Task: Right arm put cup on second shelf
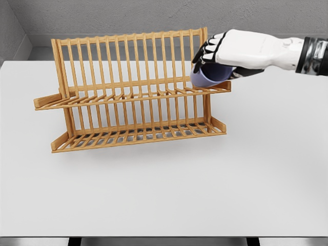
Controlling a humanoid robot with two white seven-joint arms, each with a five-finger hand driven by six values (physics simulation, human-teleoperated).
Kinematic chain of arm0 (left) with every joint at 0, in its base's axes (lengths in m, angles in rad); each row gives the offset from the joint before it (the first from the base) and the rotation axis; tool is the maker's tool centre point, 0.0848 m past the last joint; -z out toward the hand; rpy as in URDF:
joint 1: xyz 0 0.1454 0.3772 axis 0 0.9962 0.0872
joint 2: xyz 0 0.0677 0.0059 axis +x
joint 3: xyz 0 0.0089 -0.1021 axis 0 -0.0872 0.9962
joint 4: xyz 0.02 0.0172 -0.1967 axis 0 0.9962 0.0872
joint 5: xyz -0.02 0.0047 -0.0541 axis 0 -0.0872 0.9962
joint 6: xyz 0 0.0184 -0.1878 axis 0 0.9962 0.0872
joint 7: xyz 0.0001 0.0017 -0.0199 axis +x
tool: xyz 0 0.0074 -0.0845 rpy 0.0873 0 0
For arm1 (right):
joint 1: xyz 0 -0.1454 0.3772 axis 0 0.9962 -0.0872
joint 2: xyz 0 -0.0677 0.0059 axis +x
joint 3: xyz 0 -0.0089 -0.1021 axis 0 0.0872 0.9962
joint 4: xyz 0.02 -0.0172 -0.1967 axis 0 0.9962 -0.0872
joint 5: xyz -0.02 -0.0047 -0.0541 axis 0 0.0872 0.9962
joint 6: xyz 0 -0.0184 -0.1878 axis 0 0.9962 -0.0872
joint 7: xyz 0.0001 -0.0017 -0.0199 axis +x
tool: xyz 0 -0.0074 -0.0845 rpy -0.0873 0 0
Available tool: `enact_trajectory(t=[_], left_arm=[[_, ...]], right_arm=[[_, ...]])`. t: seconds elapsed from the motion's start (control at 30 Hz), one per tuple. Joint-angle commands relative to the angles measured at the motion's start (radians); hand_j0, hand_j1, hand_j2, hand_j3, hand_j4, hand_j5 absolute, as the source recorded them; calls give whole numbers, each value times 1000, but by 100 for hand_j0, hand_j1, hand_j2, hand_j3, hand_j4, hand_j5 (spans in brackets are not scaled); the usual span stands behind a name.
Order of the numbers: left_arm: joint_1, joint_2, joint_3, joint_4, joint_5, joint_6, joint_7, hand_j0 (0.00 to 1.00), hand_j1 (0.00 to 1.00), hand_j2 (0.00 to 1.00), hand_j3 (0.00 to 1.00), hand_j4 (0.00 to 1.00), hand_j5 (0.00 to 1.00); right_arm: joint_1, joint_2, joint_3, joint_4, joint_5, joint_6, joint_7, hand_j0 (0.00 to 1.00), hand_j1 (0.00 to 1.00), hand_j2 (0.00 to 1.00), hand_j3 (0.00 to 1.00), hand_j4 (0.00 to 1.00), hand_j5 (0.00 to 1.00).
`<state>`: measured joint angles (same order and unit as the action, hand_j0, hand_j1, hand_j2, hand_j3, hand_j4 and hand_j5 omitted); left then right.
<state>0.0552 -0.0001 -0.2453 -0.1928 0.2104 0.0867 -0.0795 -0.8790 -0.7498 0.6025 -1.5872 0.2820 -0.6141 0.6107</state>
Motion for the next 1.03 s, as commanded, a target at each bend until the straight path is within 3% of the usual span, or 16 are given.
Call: enact_trajectory(t=[0.0,0.03,0.07,0.3,0.37,0.43,0.47,0.53,0.63,0.67,0.7,0.8,1.0], left_arm=[[0,0,0,-1,0,-1,0,100,100,100,100,100,100],[0,0,0,-1,0,1,0,100,100,100,100,100,100],[0,0,0,-1,0,-1,0,100,100,100,100,100,100],[0,0,0,1,0,-1,0,100,100,100,100,100,100],[0,0,0,-1,0,1,0,100,100,100,100,100,100],[0,0,0,1,0,-1,0,100,100,100,100,100,100],[0,0,0,-1,0,-1,0,100,100,100,100,100,100],[0,0,0,-1,0,-1,0,100,100,100,100,100,100],[0,0,0,-1,0,-1,0,100,100,100,100,100,100],[0,0,0,-1,1,-1,0,100,100,100,100,100,100],[0,0,0,-1,0,-1,0,100,100,100,100,100,100],[0,0,0,-1,0,-1,0,100,100,100,100,100,100],[0,0,-3,-1,4,-1,0,100,100,100,100,100,100]], right_arm=[[0,1,10,1,-4,3,0,68,68,68,68,68,68],[0,1,11,1,-6,3,0,91,91,91,91,91,91],[0,1,11,0,-6,3,0,100,100,100,100,100,100],[-9,-3,0,-14,-12,3,0,100,100,100,100,100,100],[0,-9,-118,-43,-17,3,0,100,100,100,100,100,100],[24,-29,-234,-27,-21,3,0,100,100,100,100,100,100],[58,-60,-286,-1,-23,3,0,100,100,100,100,100,100],[201,-124,-455,93,-23,3,0,100,100,100,100,100,100],[497,-161,-693,245,-17,3,0,100,100,100,100,100,100],[563,-149,-724,247,-14,3,0,100,100,100,100,100,100],[612,-96,-724,245,-11,3,0,100,100,100,100,100,100],[632,81,-724,247,-6,3,0,100,100,100,100,100,100],[635,145,-716,247,43,3,0,100,100,100,100,100,100]])
